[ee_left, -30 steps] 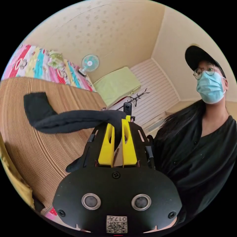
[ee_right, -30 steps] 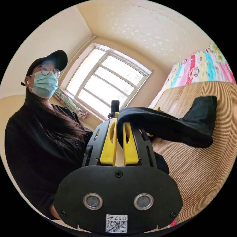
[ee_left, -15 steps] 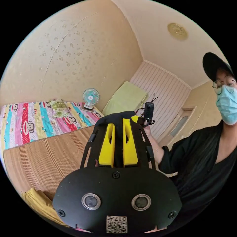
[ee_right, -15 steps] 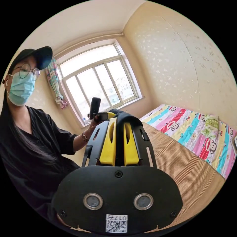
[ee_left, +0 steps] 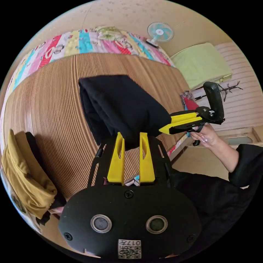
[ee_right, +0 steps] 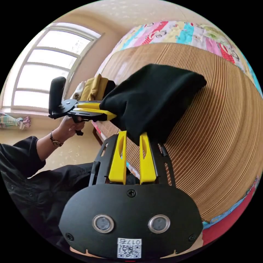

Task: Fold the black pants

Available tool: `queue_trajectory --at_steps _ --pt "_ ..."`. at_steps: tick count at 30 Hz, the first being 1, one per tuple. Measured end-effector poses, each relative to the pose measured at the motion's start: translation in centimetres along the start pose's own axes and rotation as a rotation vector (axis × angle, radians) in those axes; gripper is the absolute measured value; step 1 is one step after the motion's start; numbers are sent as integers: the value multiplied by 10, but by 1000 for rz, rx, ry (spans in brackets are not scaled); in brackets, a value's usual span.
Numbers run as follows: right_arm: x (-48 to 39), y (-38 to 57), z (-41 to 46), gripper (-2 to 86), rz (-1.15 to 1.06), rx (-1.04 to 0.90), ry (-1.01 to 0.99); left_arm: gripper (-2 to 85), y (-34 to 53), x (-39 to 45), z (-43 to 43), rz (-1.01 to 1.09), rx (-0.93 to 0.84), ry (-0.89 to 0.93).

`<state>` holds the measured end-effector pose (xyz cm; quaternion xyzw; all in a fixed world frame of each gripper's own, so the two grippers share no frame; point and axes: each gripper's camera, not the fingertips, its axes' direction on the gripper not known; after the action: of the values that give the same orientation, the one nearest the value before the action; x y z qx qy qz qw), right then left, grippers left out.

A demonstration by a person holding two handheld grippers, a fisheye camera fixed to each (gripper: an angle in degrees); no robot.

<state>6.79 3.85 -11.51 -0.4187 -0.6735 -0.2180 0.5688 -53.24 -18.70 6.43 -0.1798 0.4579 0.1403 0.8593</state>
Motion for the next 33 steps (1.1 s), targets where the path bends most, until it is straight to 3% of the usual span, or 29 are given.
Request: queue_trajectory --at_steps 3,6,13,17,21,23,27,33 --pt "24 17 14 94 54 -11 -78 95 29 -13 44 -114 -116 -78" --pt "57 8 -15 146 138 74 -151 101 42 -39 29 -209 -10 32" --pt "128 -114 -62 230 193 315 -452 168 -7 -129 -11 -336 237 258" --pt "139 -182 -20 245 247 187 -403 174 -38 -181 5 -449 271 382" --pt "115 -187 -5 237 212 234 -253 184 -62 -179 52 -427 149 451" --pt "101 -179 3 221 207 211 -216 173 -53 -169 72 -449 202 507" --pt "92 -152 24 160 259 146 -337 137 -21 -150 91 -499 185 570" --pt "-13 -113 39 95 102 74 -456 96 77 -112 65 -502 147 572"
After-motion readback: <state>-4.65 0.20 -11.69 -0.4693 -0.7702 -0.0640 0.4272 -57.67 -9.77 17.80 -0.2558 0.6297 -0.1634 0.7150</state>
